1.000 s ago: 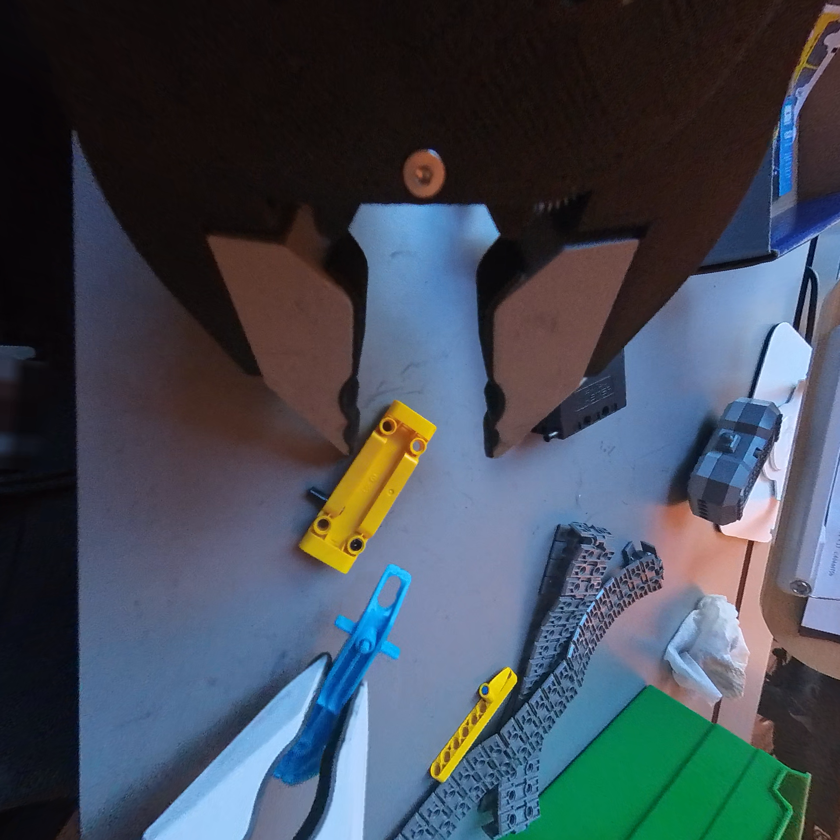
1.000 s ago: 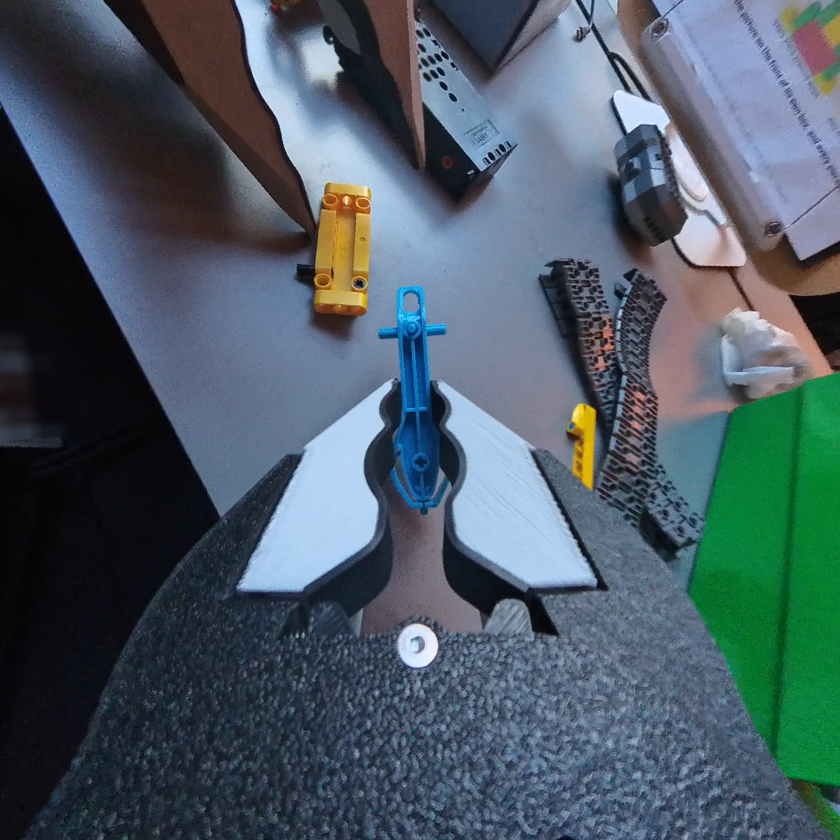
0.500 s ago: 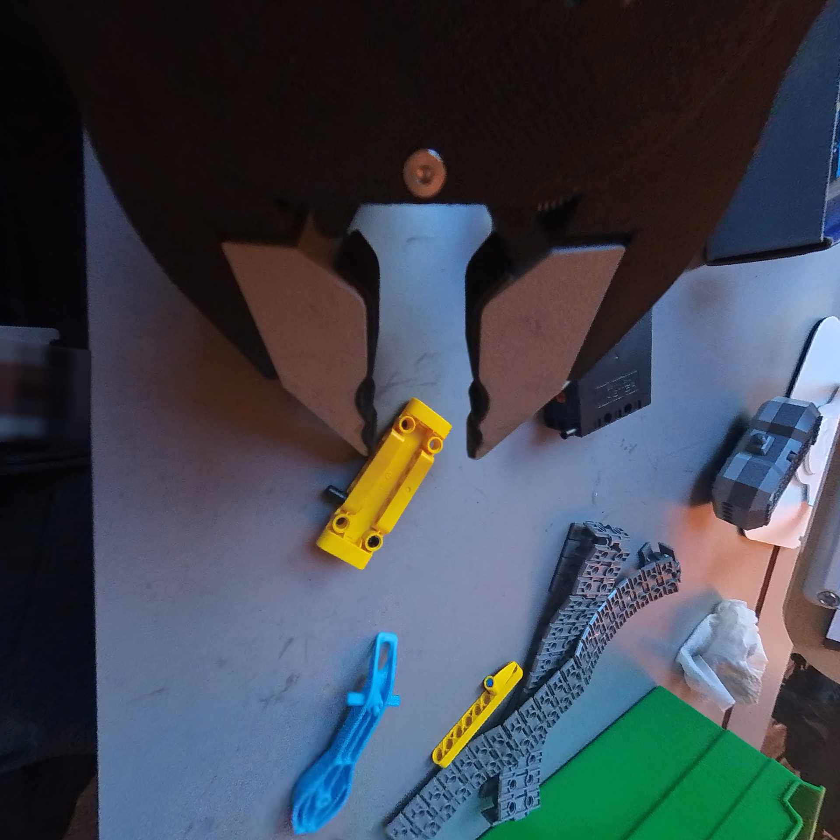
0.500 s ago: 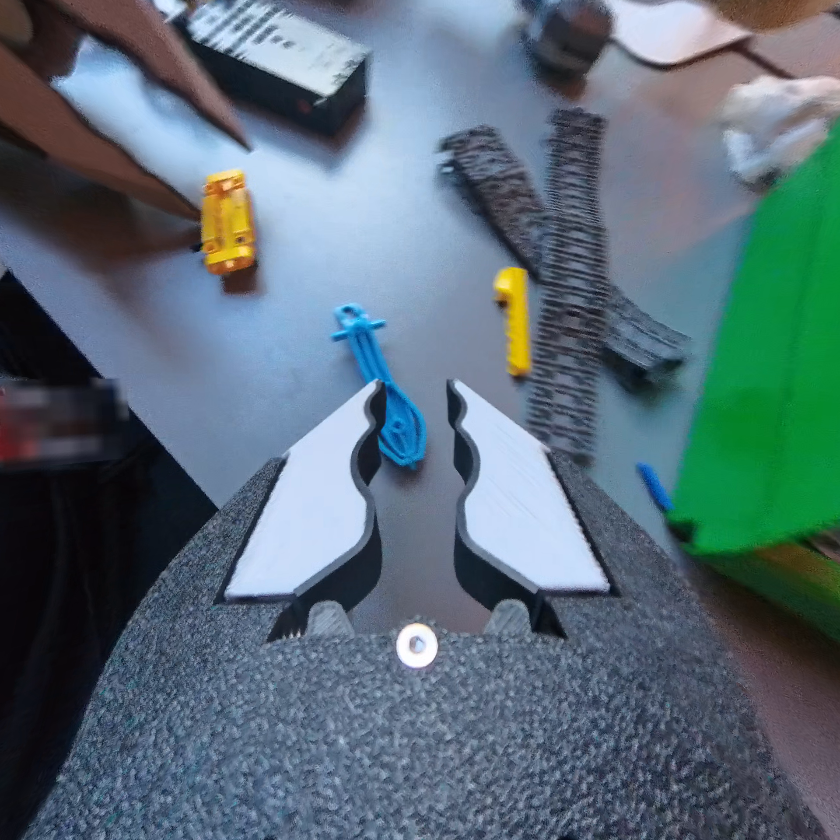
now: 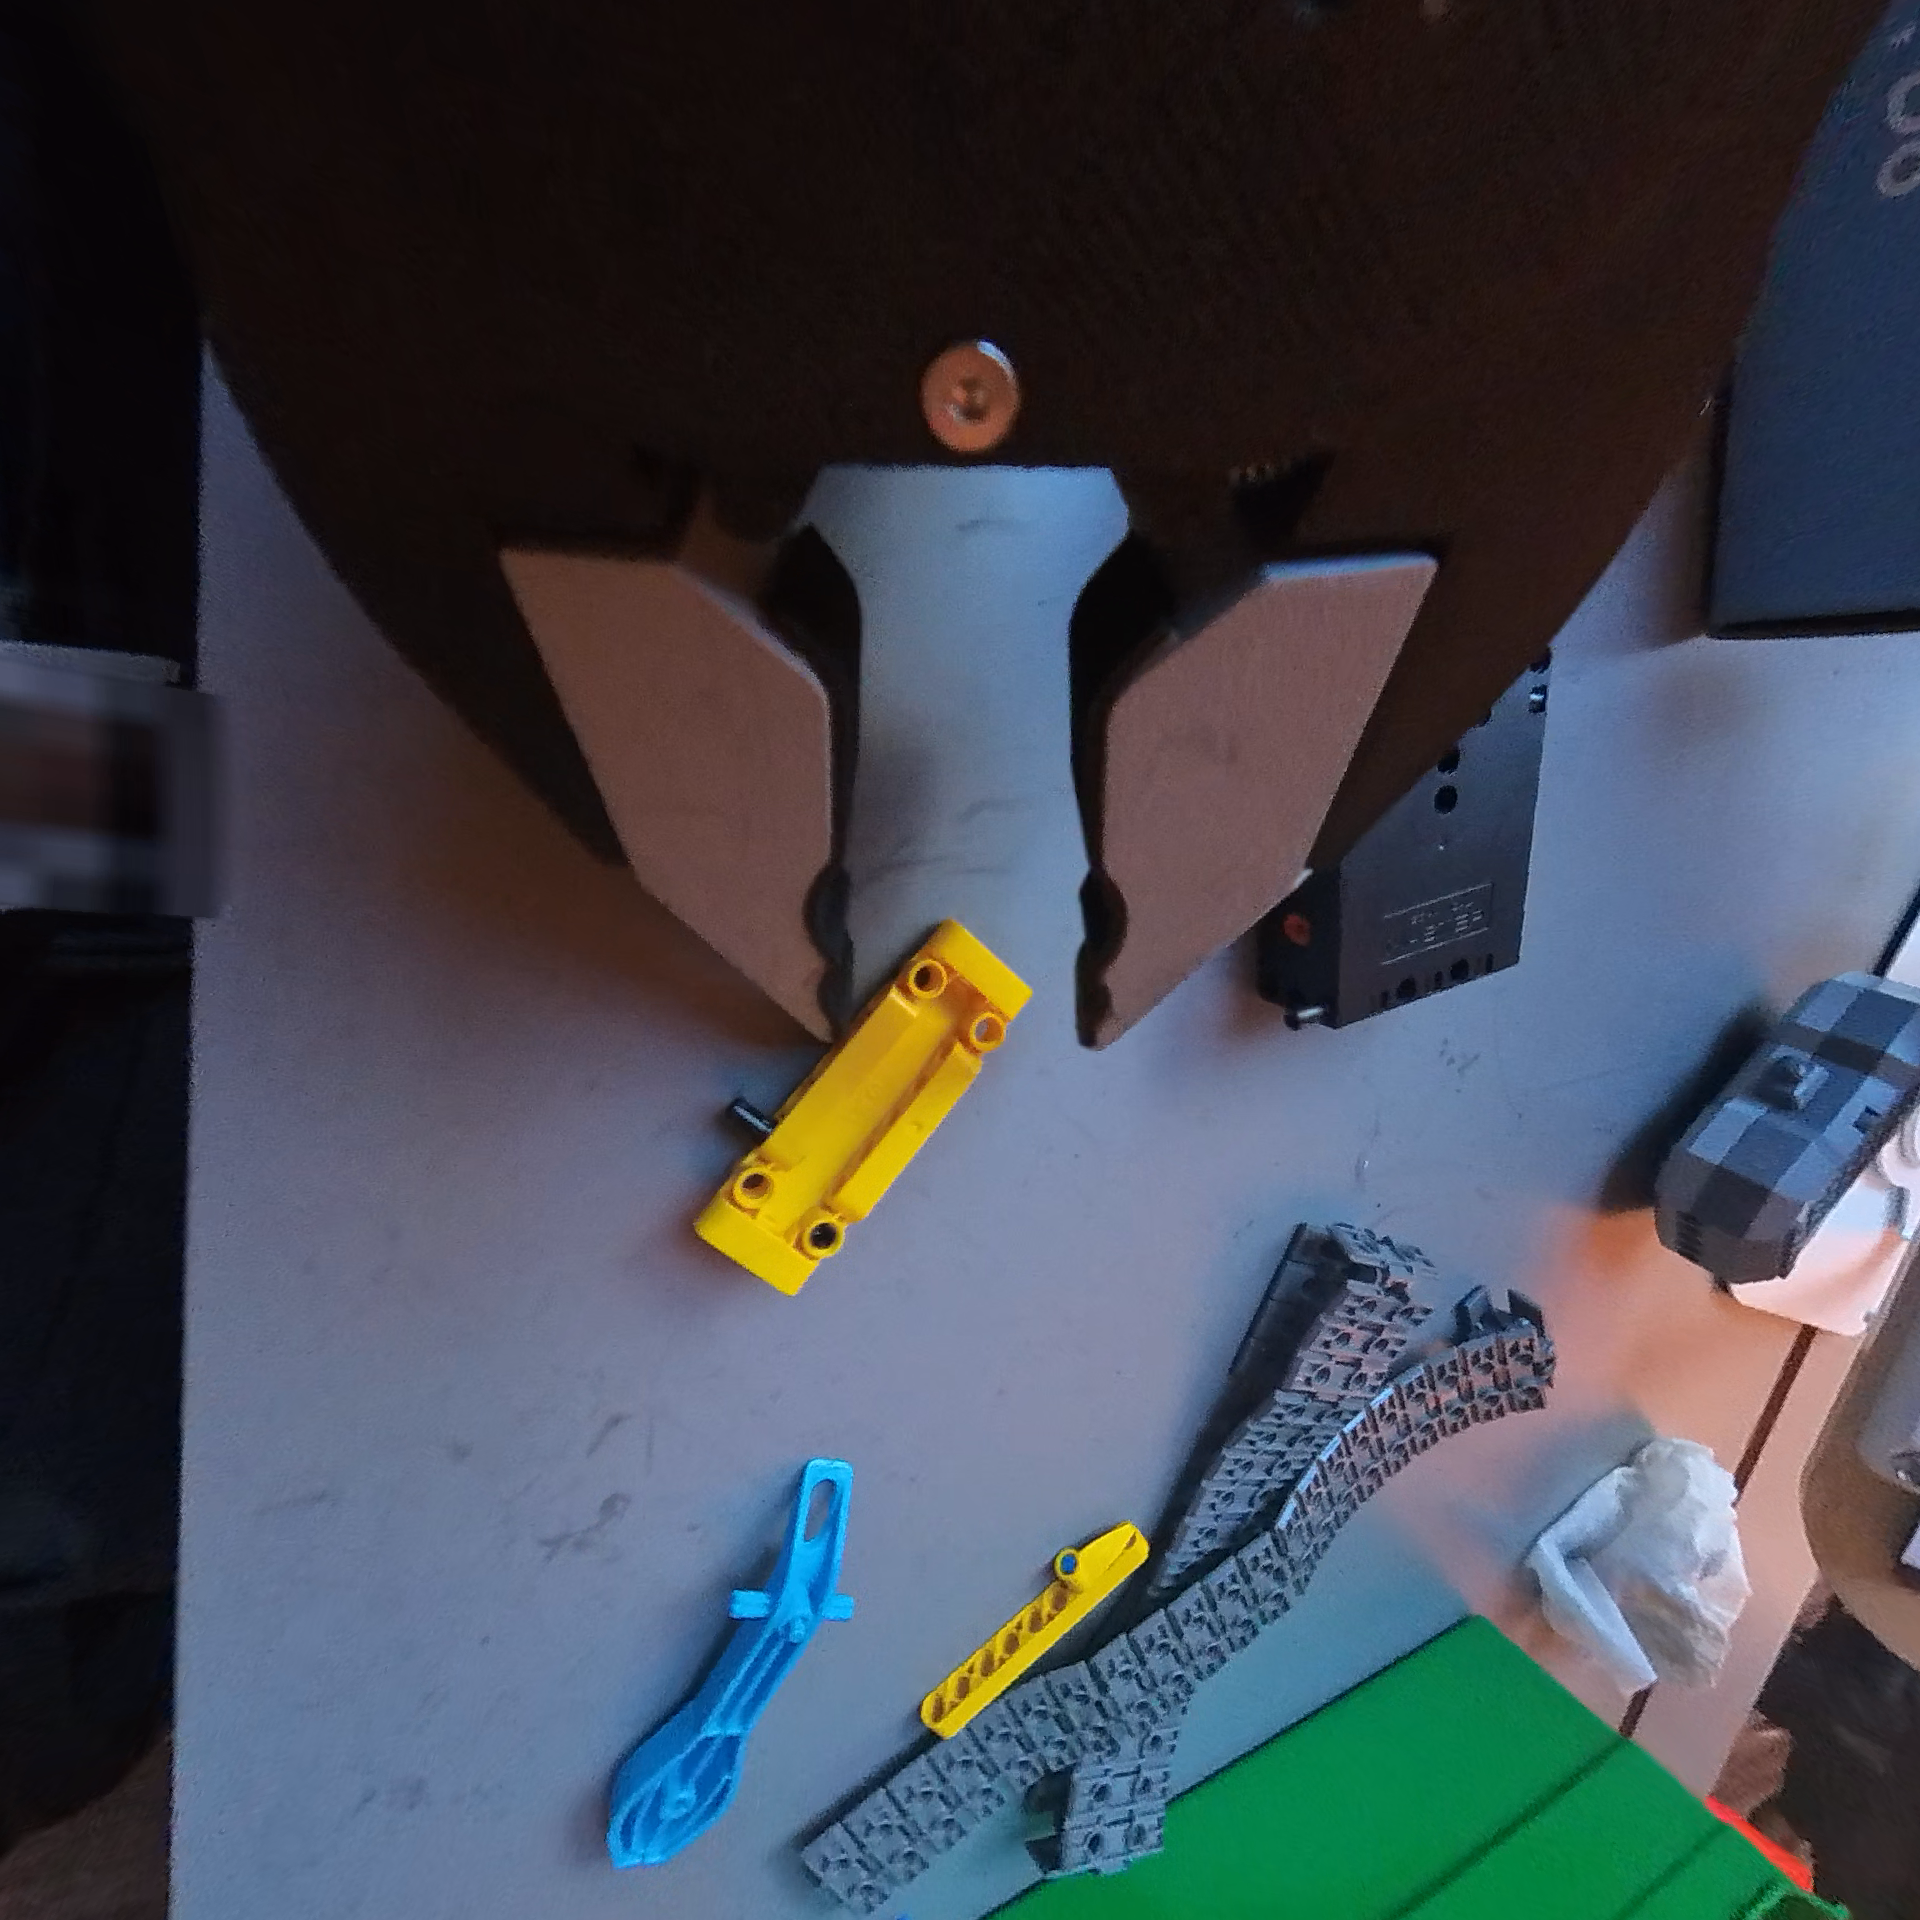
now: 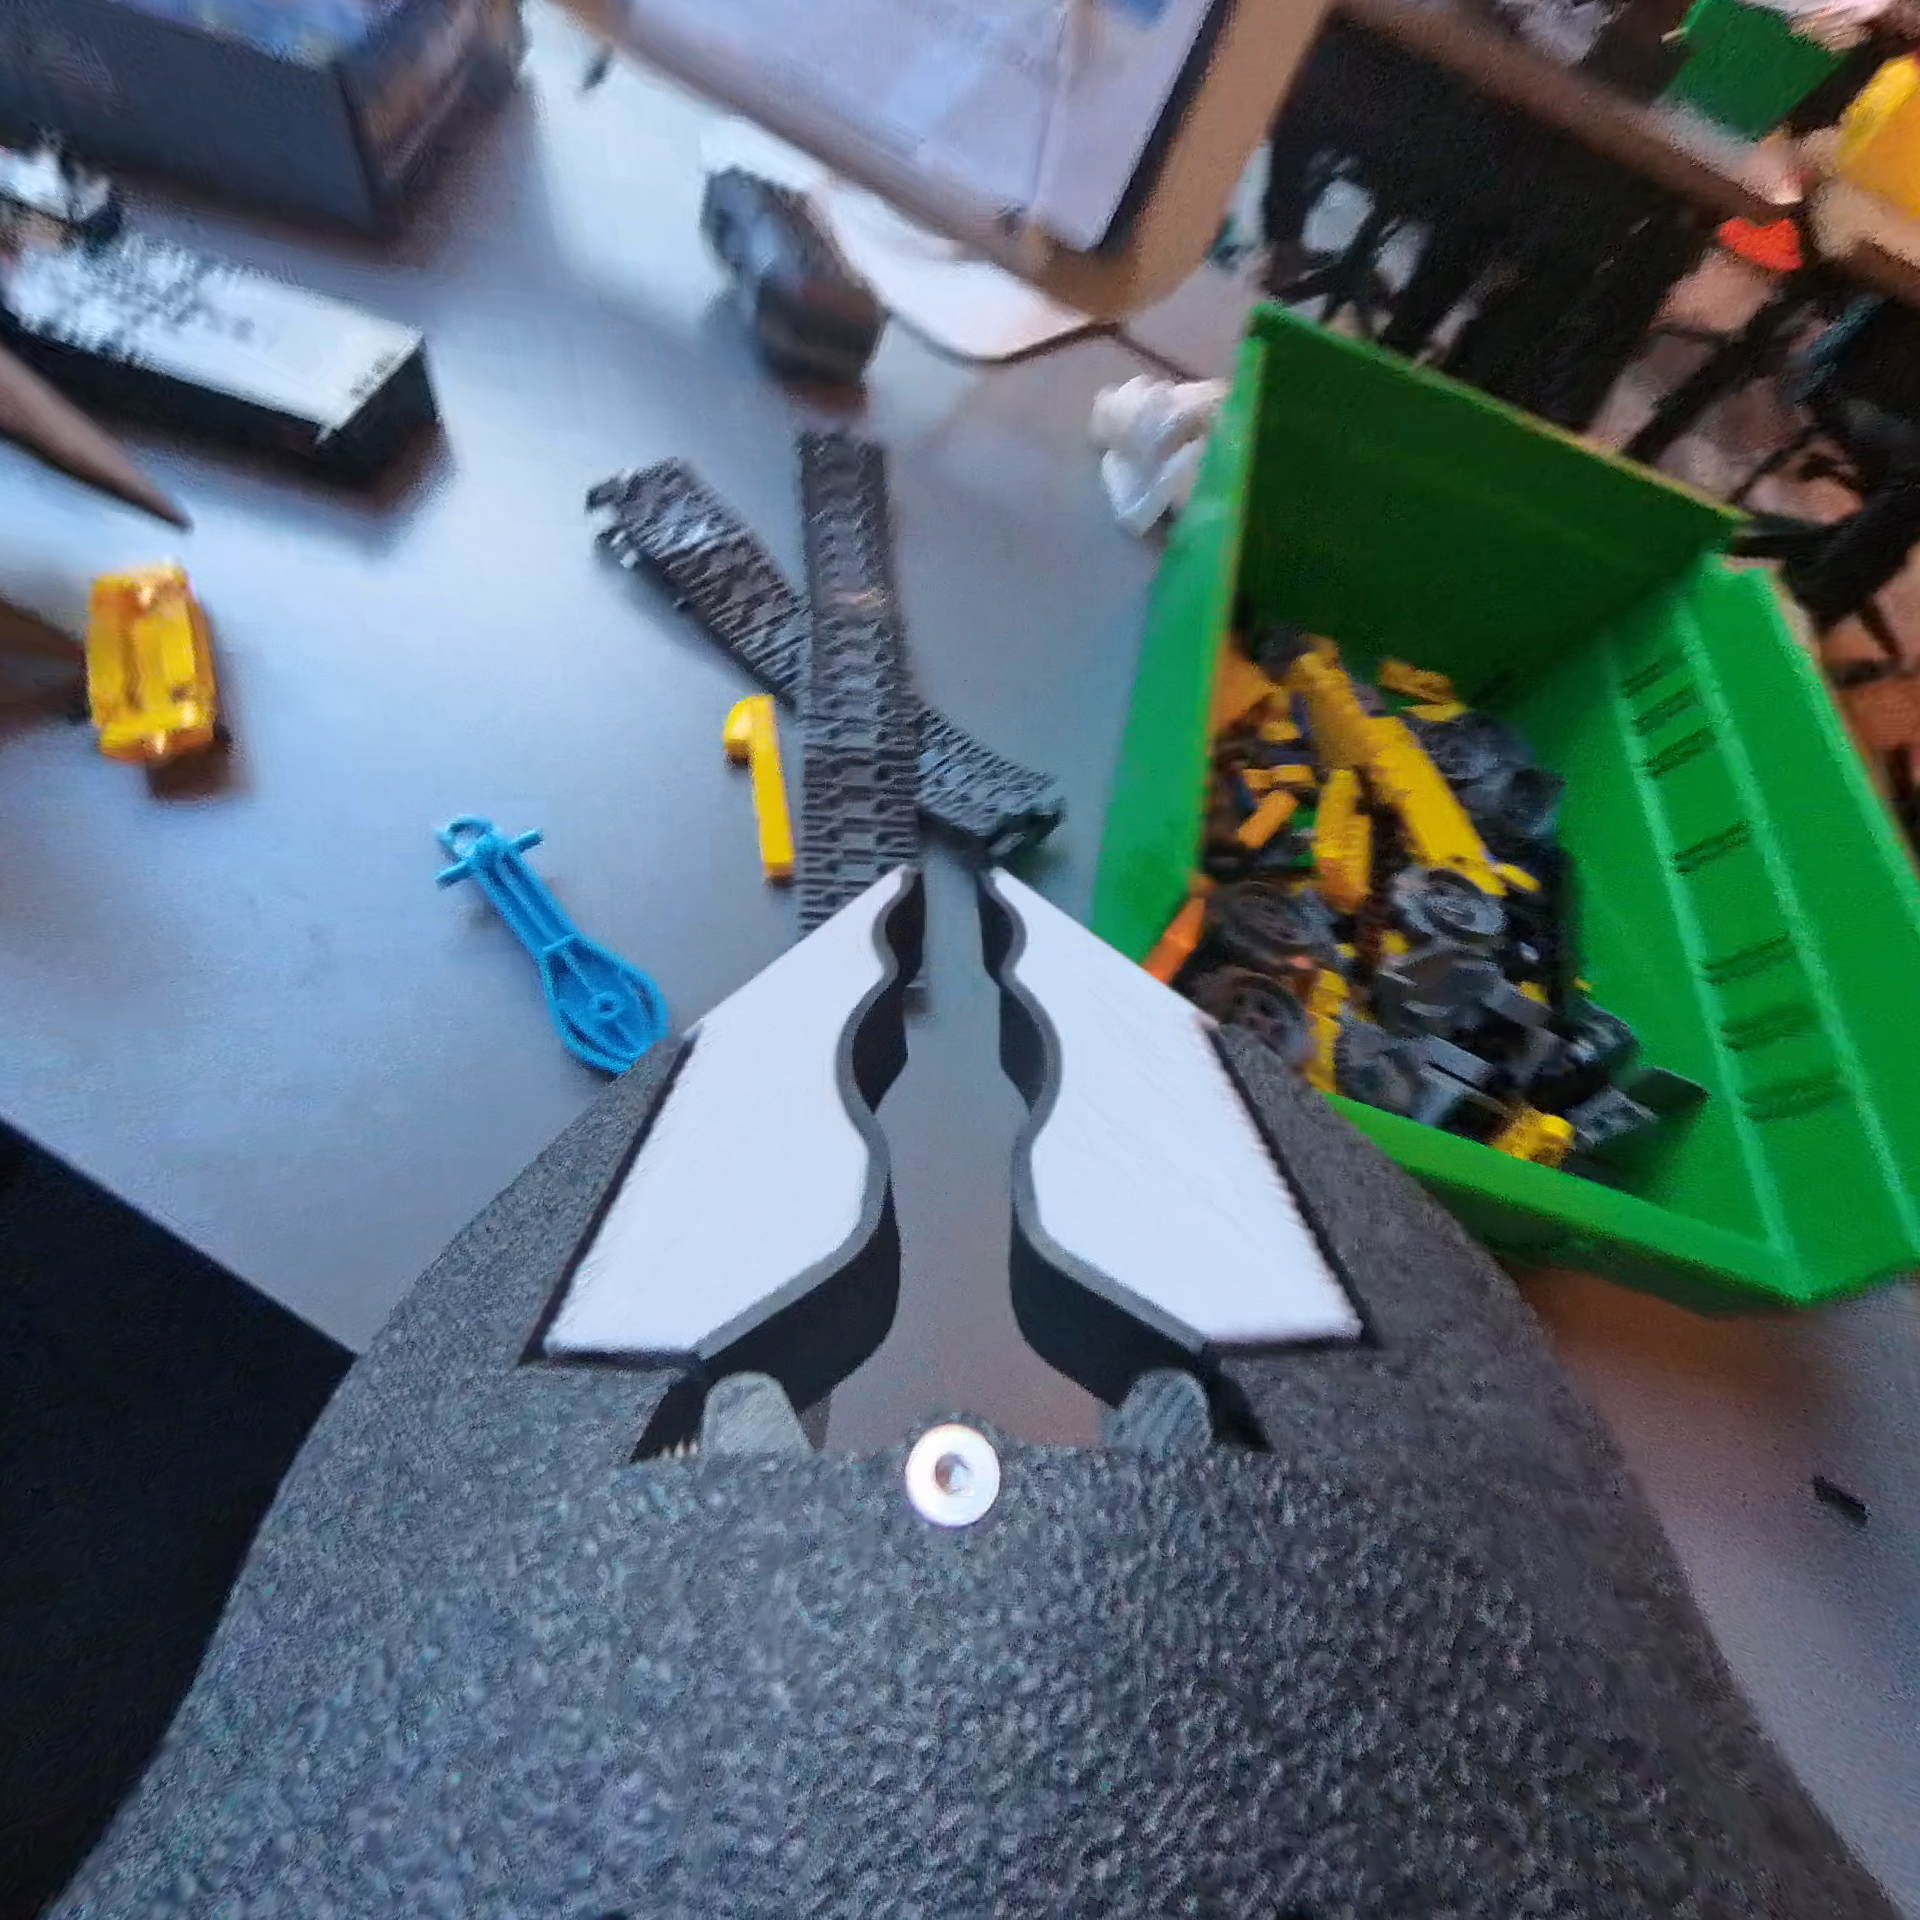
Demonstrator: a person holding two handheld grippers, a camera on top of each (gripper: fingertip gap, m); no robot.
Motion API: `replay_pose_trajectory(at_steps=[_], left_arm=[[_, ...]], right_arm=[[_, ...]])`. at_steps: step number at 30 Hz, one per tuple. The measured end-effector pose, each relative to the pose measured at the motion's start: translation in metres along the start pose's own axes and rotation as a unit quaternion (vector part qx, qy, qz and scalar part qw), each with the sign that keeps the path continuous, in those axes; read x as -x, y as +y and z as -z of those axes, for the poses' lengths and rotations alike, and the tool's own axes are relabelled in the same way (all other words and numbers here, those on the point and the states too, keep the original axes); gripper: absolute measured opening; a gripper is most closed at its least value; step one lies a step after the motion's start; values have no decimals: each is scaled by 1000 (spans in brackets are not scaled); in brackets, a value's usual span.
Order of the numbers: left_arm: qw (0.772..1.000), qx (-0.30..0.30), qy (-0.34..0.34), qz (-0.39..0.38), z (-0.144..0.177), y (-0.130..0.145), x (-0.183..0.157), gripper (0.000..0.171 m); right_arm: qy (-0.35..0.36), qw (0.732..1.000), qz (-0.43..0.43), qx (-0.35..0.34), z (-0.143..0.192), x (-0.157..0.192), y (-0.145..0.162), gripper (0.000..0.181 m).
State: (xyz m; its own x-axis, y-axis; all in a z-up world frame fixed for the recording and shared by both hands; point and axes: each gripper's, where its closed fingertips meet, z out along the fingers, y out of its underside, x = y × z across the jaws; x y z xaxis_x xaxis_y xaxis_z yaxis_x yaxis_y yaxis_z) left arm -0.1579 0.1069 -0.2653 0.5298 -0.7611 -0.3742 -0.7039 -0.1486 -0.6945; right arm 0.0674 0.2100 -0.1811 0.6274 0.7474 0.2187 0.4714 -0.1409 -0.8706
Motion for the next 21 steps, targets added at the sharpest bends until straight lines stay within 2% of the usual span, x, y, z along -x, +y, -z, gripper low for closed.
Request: replay_pose_trajectory(at_steps=[5, 9, 12, 15, 21], left_arm=[[999, 9, -37, 17, -1, 3, 12, 48], [998, 21, -58, 16, -4, 6, 18, 37], [997, 25, -72, 19, -4, 8, 22, 31], [997, 19, -63, 26, -3, 7, 22, 15], [997, 37, -22, 70, -8, 13, 21, 13]], right_arm=[[74, 992, -102, -7, 30, -82, 24, 15], [76, 988, -132, 15, 22, -115, 37, 18], [58, 988, -140, 29, 7, -129, 39, 19], [29, 990, -133, 37, -9, -134, 36, 13], [-24, 993, -78, 82, -58, -137, 22, 10]])
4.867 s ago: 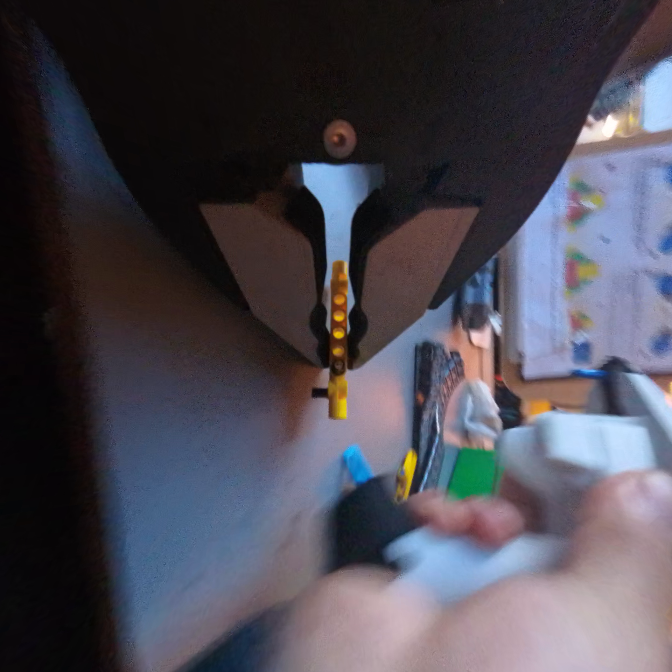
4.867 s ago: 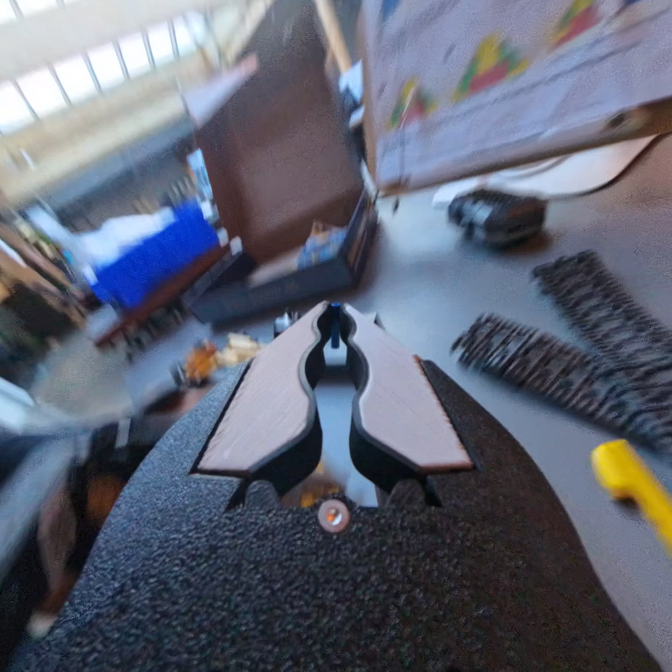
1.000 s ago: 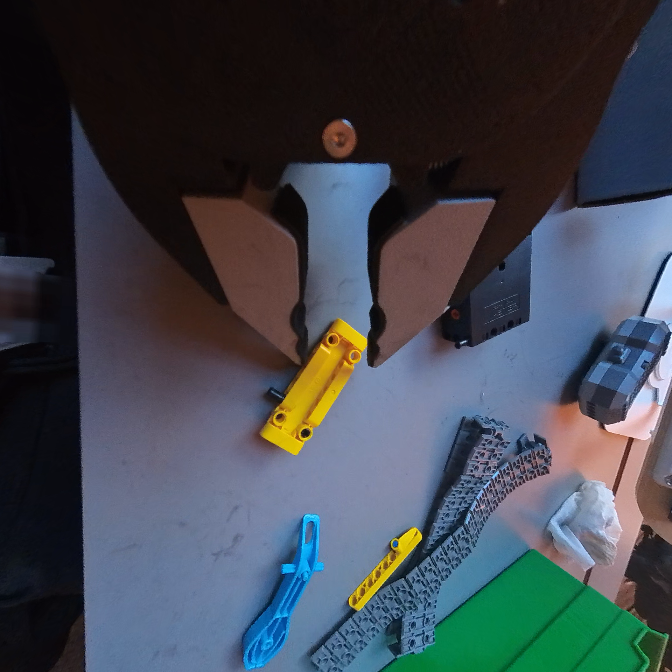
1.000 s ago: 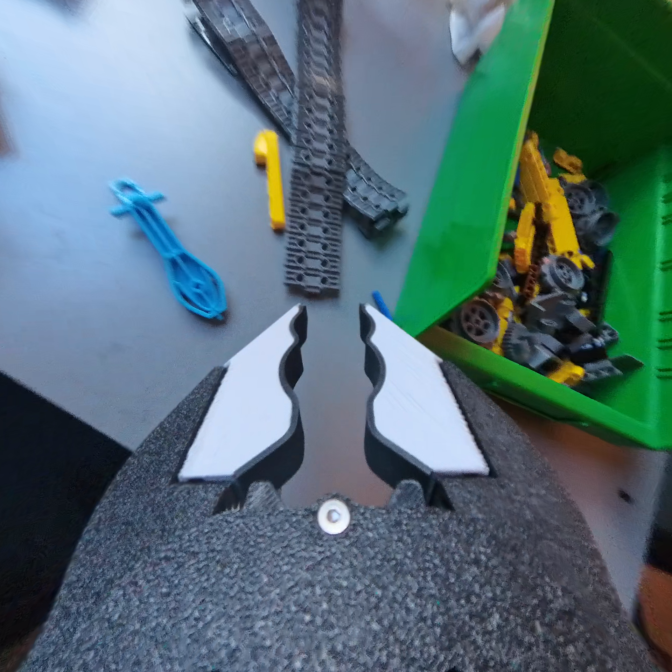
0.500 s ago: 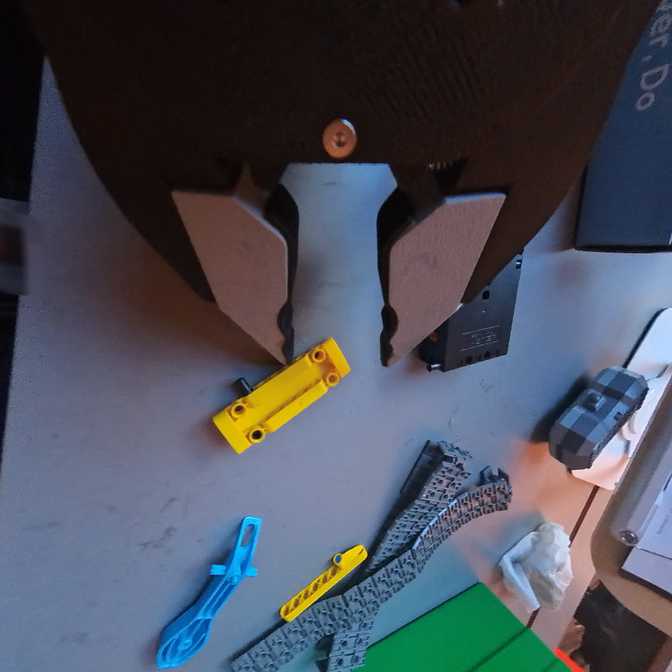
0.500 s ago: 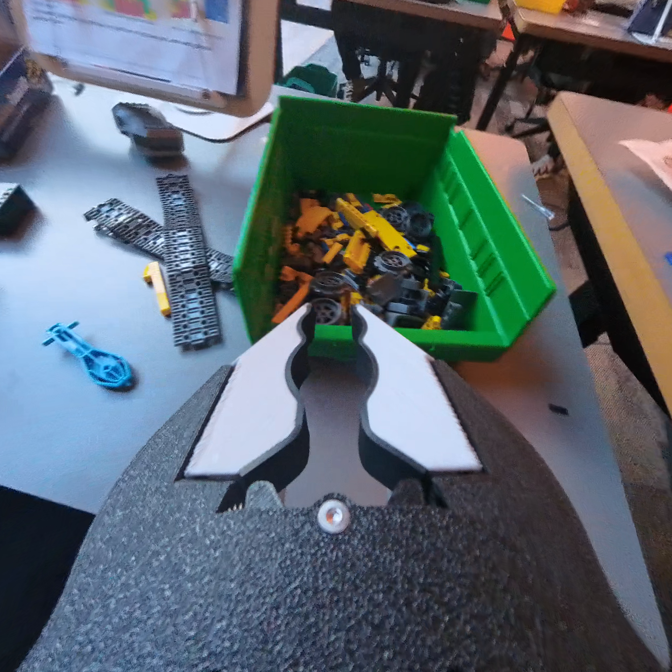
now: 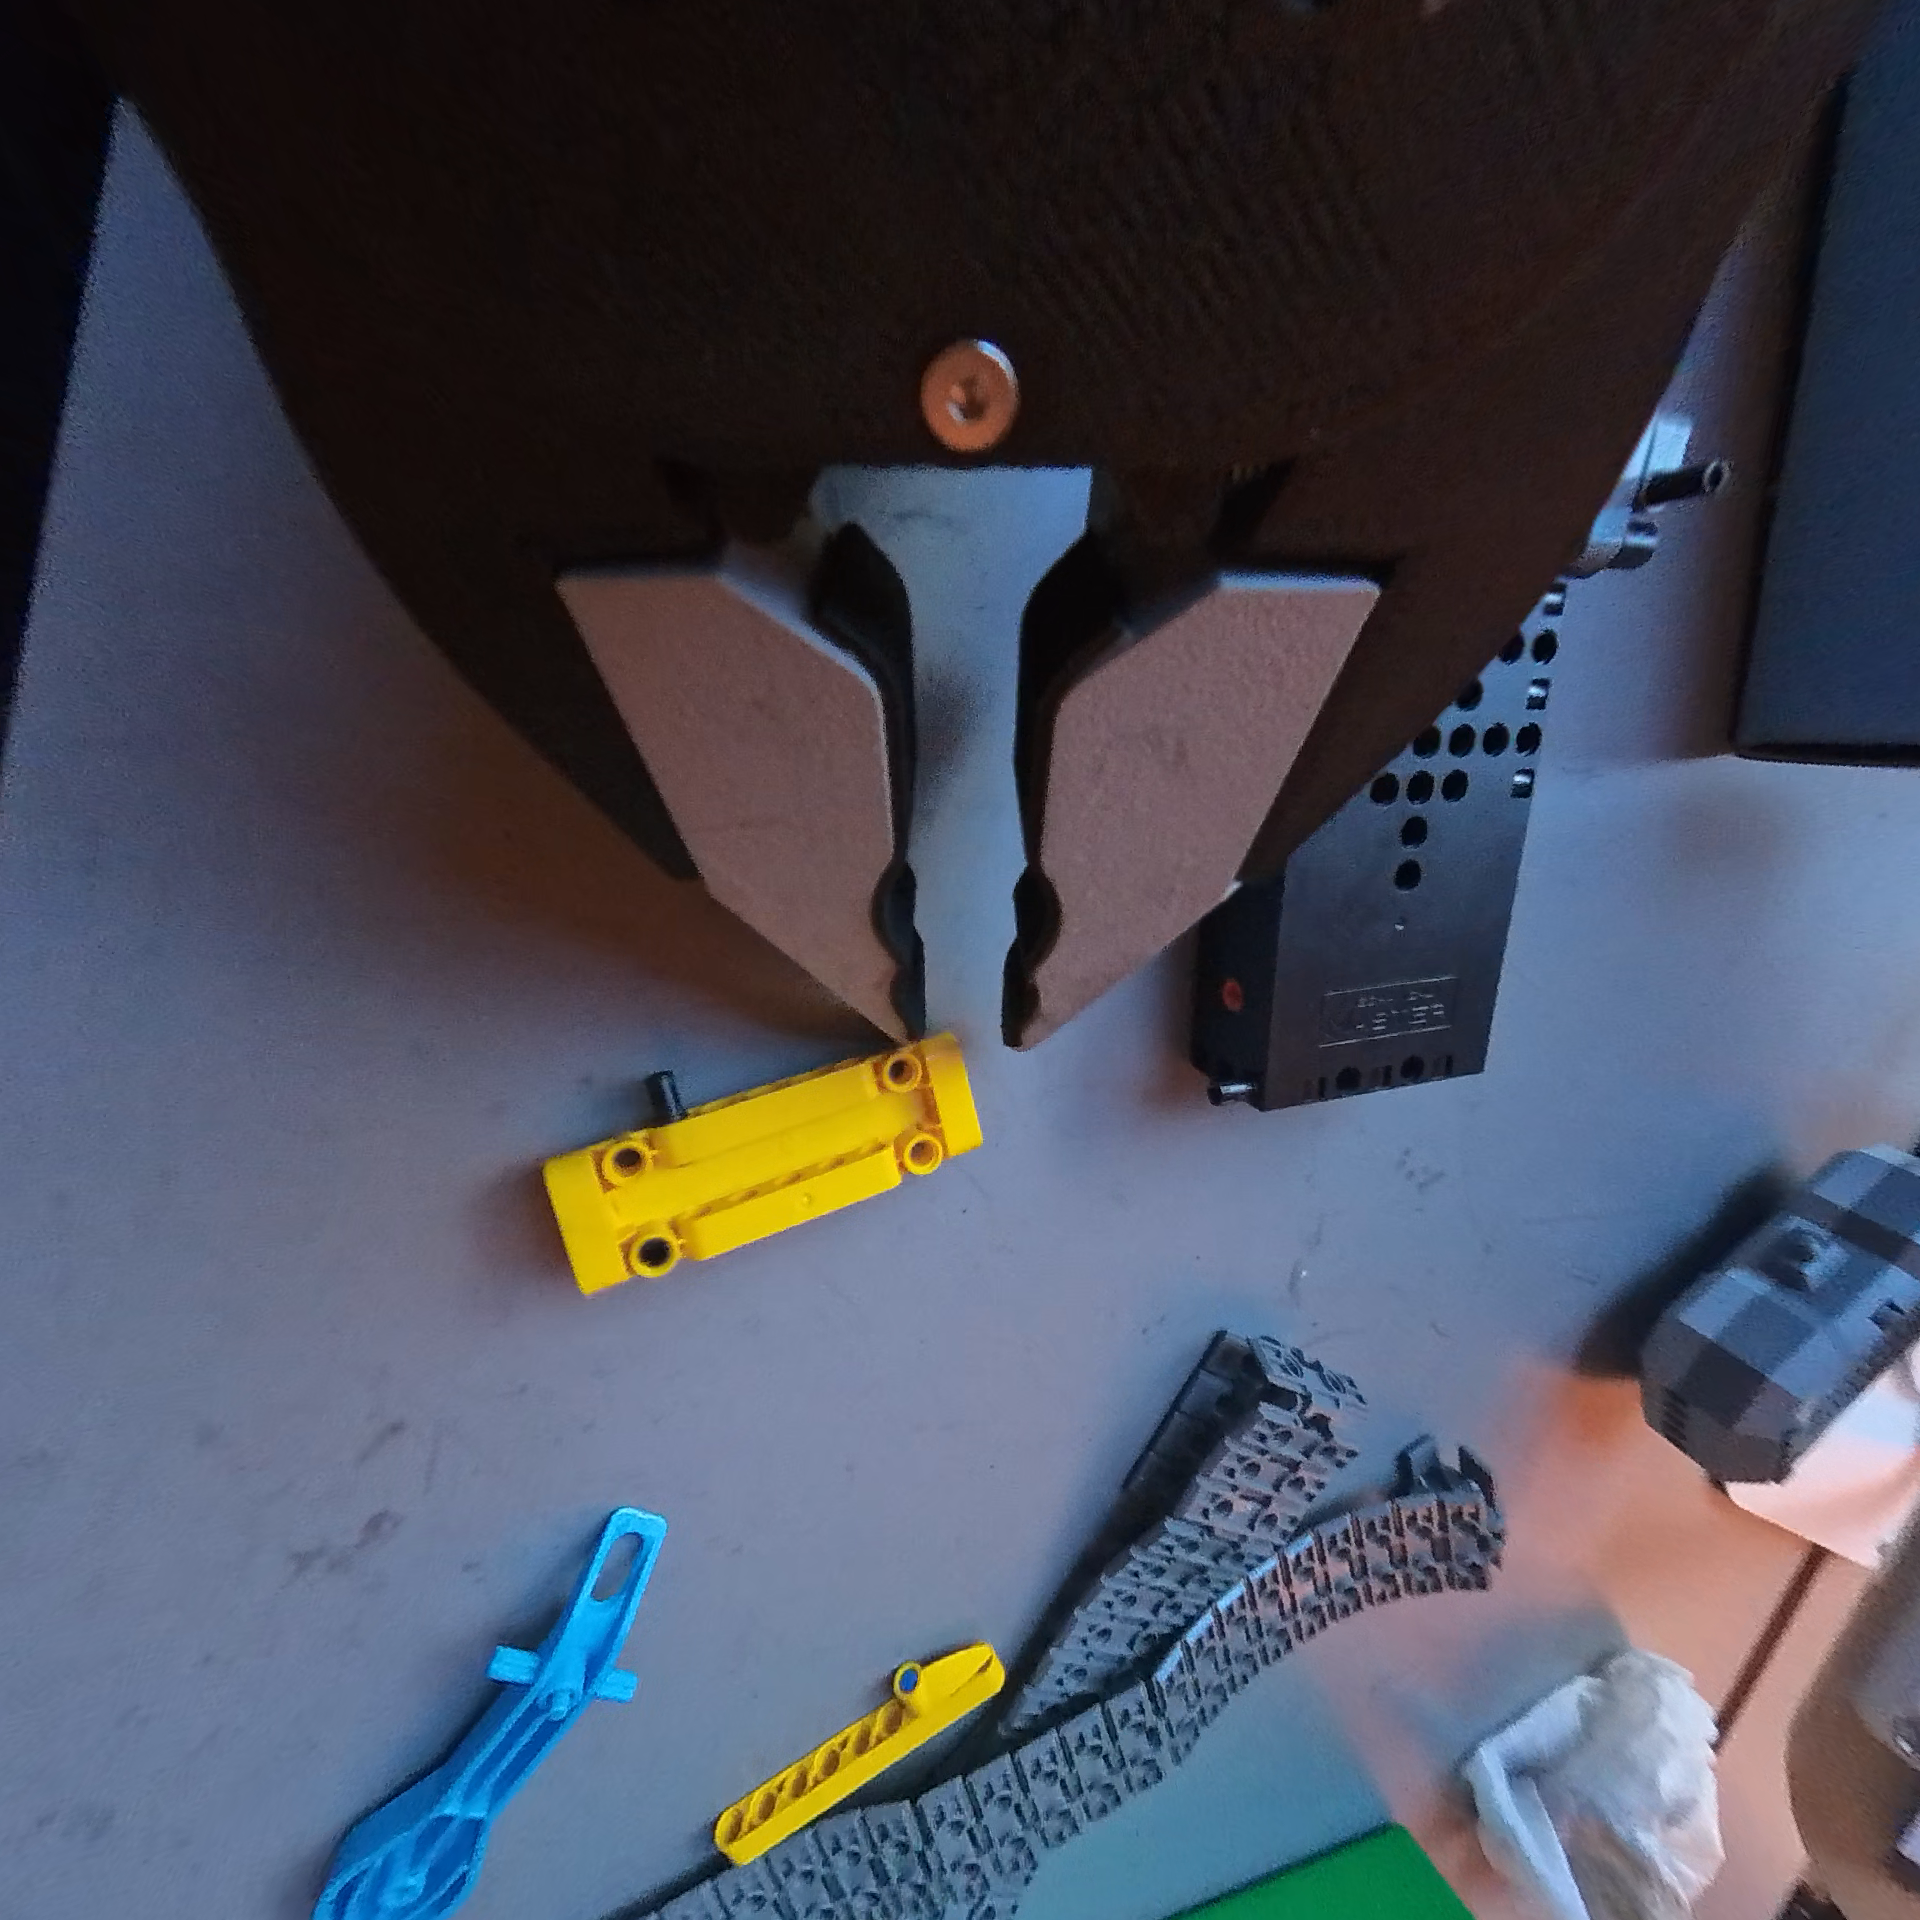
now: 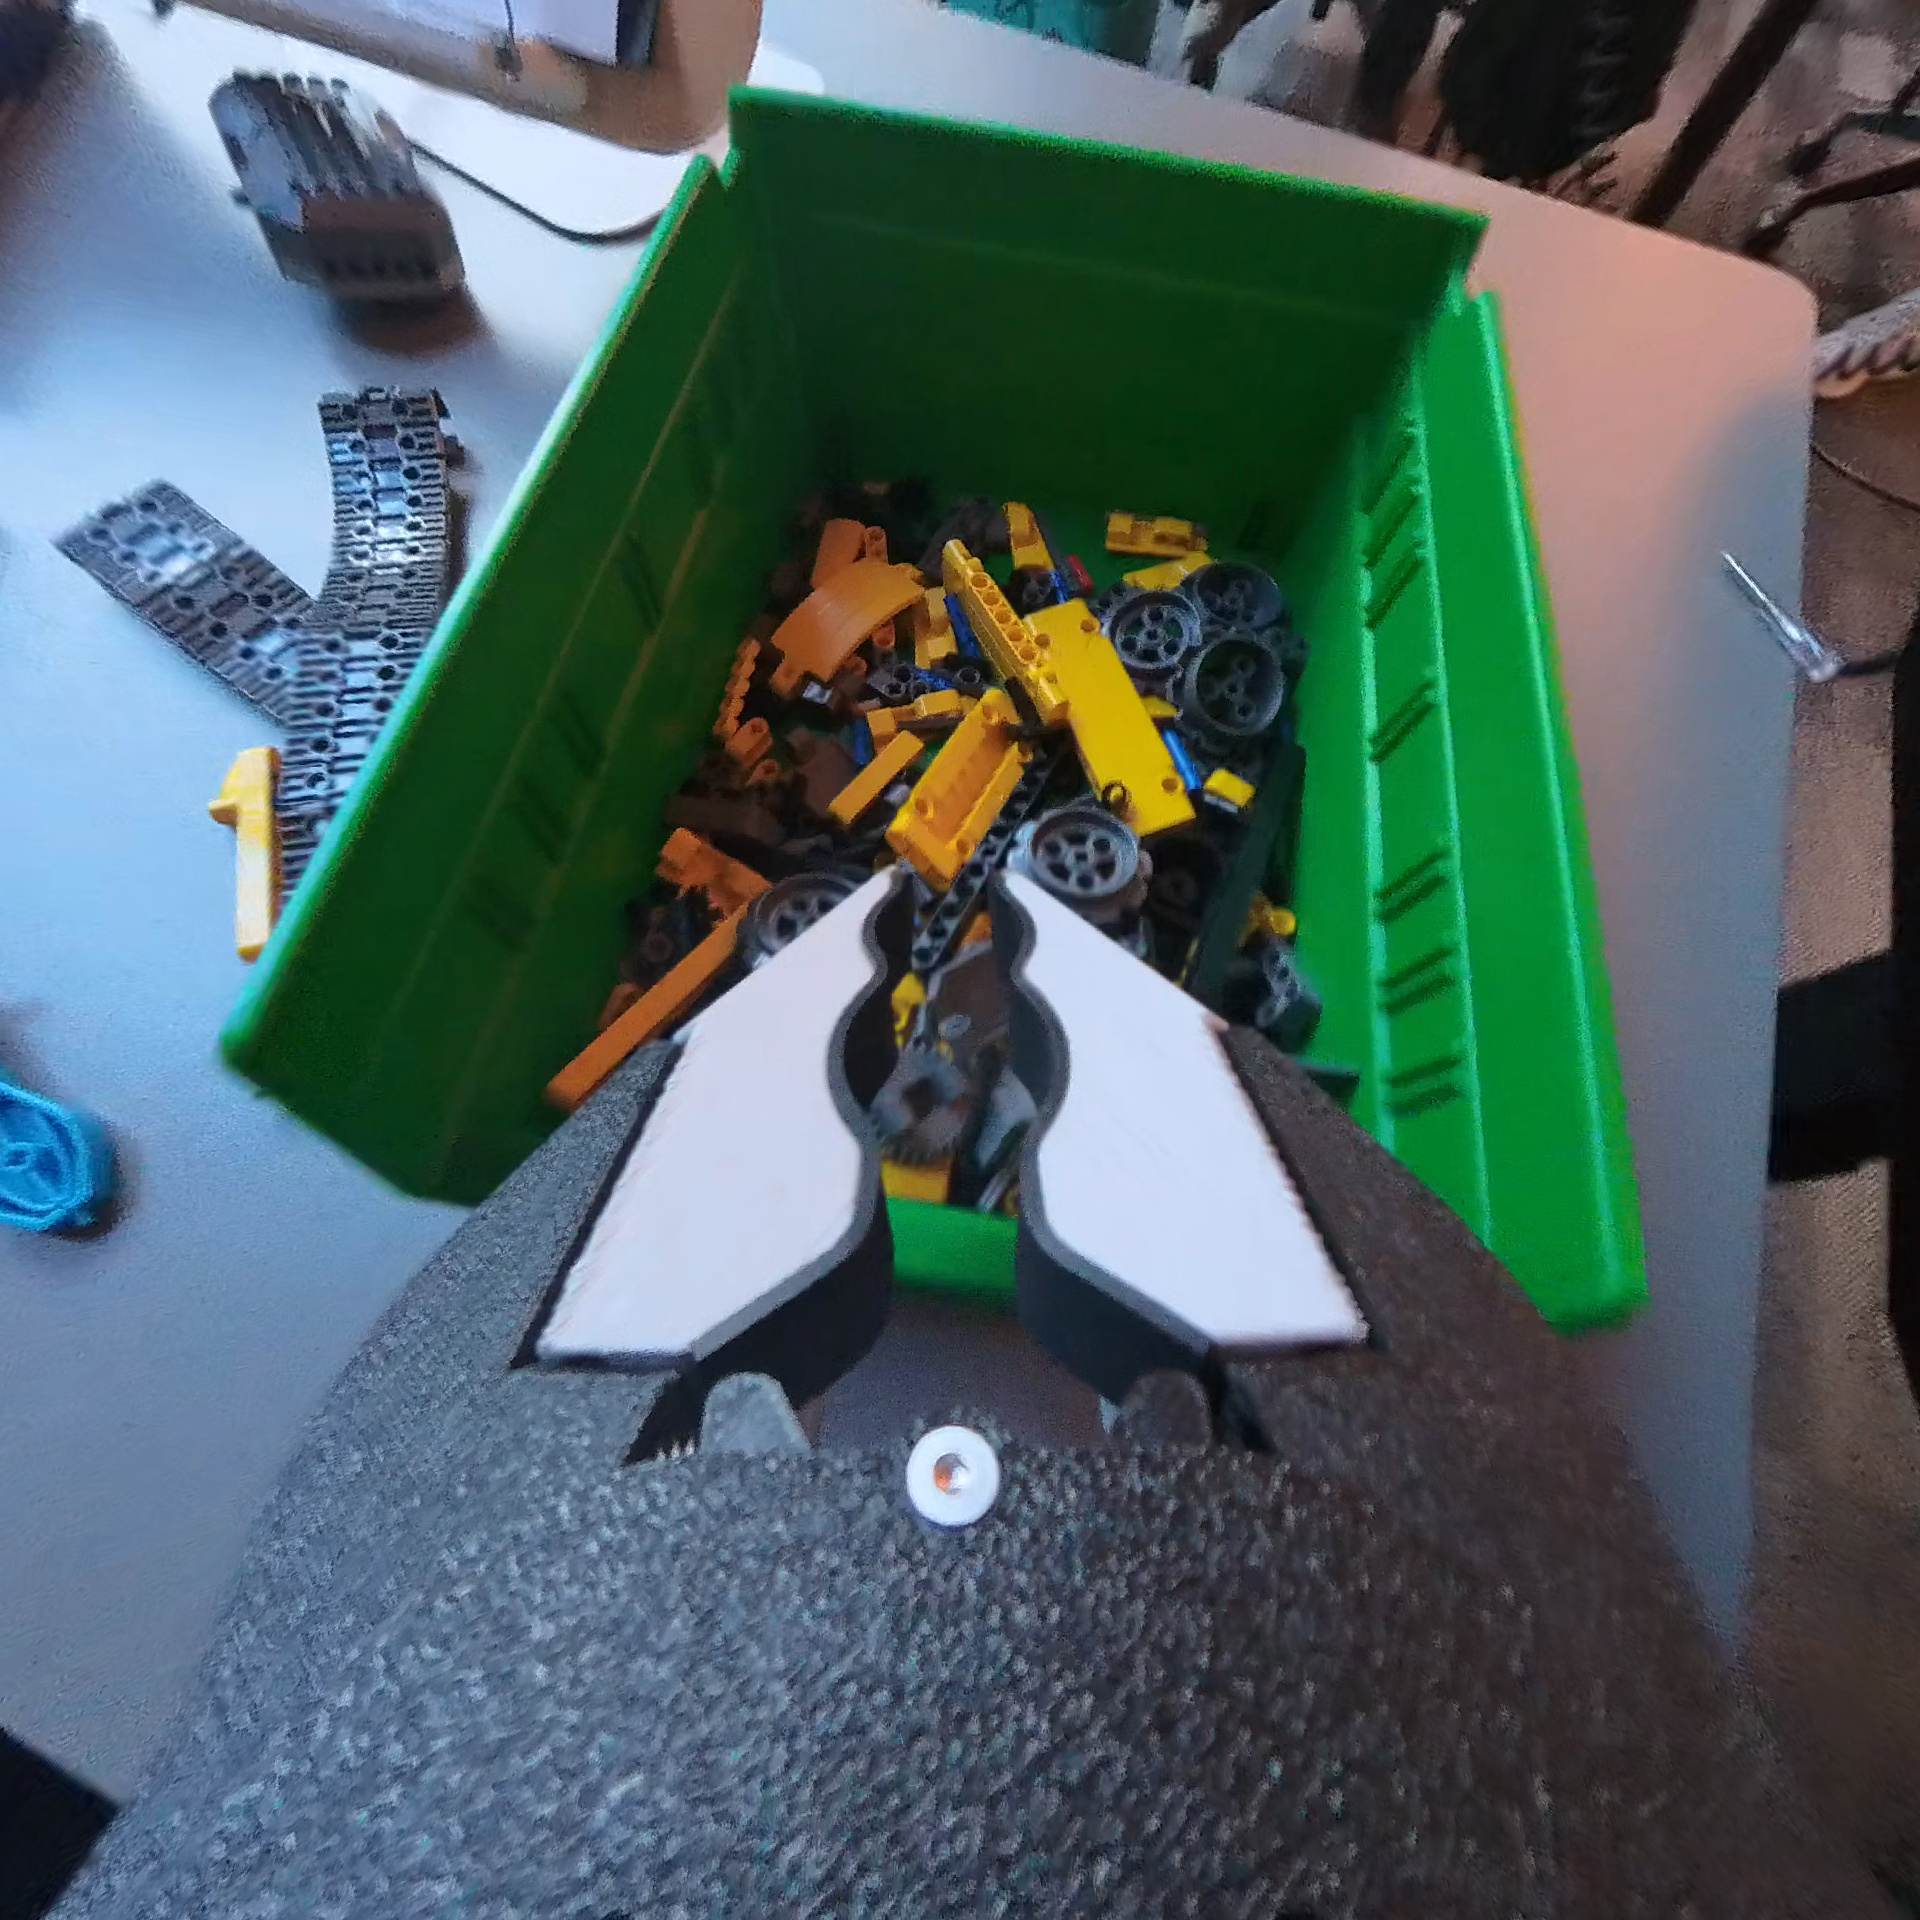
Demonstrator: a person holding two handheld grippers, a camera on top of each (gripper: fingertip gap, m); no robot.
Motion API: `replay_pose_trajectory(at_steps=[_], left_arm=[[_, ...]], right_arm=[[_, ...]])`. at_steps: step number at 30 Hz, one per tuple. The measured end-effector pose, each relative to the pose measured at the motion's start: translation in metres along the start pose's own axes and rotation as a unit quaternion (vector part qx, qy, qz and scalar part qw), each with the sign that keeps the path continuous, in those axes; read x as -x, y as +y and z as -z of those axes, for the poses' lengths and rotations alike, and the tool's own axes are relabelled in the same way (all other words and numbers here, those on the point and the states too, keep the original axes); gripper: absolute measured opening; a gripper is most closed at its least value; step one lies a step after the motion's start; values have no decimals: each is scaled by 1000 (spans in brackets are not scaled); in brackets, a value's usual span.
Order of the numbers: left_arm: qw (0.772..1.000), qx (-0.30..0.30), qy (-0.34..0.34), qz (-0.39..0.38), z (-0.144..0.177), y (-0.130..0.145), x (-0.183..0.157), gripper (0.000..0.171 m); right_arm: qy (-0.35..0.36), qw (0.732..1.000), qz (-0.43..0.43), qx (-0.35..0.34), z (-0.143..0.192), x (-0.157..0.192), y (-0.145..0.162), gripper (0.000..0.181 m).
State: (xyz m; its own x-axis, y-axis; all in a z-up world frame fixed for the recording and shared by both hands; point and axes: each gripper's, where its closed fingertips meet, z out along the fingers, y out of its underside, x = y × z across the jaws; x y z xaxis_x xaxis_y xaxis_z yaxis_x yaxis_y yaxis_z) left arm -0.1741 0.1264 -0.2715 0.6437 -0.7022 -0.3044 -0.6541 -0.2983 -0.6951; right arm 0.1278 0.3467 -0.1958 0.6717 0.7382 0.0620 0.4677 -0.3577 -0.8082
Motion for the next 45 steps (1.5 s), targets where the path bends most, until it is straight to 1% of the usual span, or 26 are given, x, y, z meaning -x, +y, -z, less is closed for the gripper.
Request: replay_pose_trajectory(at_steps=[1, 4, 6, 8, 10, 14, 17, 19, 21, 23, 26, 31, 34, 35, 38, 41, 43, 45], left_arm=[[1000, 1, 6, 6, 0, 0, 0, 10], [1000, 3, 15, 27, -1, 1, 2, 9], [999, 4, 20, 36, -1, 2, 3, 9], [999, 5, 19, 37, -1, 2, 3, 9], [999, 5, 20, 34, -2, 2, 2, 7], [999, 5, 39, 38, -2, 2, -1, 0], [997, 3, 55, 47, -2, 1, -3, 0], [997, 3, 58, 48, -1, 1, -3, 1], [997, 2, 55, 45, -1, 1, -3, 2], [998, -1, 51, 41, -1, 0, -3, 2], [998, -4, 49, 41, 0, 0, -3, 2], [998, -10, 50, 41, 1, -2, -3, 1], [998, -21, 43, 50, 3, -4, 1, 0], [997, -24, 41, 56, 4, -4, 3, 0], [996, -28, 44, 74, 4, -5, 6, 0], [995, -25, 48, 85, 4, -4, 7, 0], [995, -19, 52, 88, 2, -3, 7, 0], [995, -20, 51, 89, 2, -3, 7, 0]], right_arm=[[0, 1000, 14, 14, -9, -3, -4, 8], [-1, 996, 57, 62, -33, -11, -12, 3], [-39, 992, 65, 97, -42, -4, -8, 0], [-71, 986, 69, 133, -44, 4, 1, 0], [-75, 980, 76, 169, -41, 4, 16, 0], [-98, 969, 103, 201, -34, 16, 36, 0], [-87, 959, 144, 226, -35, 13, 49, 0], [-56, 956, 153, 242, -38, 1, 51, 0], [-12, 954, 179, 240, -38, -12, 43, 0], [-4, 960, 182, 214, -37, -14, 30, 0], [-32, 969, 148, 197, -33, -10, 24, 2], [-33, 967, 126, 218, -24, -17, 39, 4], [-97, 970, 112, 192, -26, 8, 34, 4], [-113, 969, 110, 191, -29, 14, 34, 4], [-122, 960, 120, 220, -46, 21, 41, 4], [-158, 949, 132, 239, -66, 34, 42, 2], [-141, 948, 153, 240, -83, 28, 34, 0], [-83, 951, 170, 245, -95, 6, 23, 0]])
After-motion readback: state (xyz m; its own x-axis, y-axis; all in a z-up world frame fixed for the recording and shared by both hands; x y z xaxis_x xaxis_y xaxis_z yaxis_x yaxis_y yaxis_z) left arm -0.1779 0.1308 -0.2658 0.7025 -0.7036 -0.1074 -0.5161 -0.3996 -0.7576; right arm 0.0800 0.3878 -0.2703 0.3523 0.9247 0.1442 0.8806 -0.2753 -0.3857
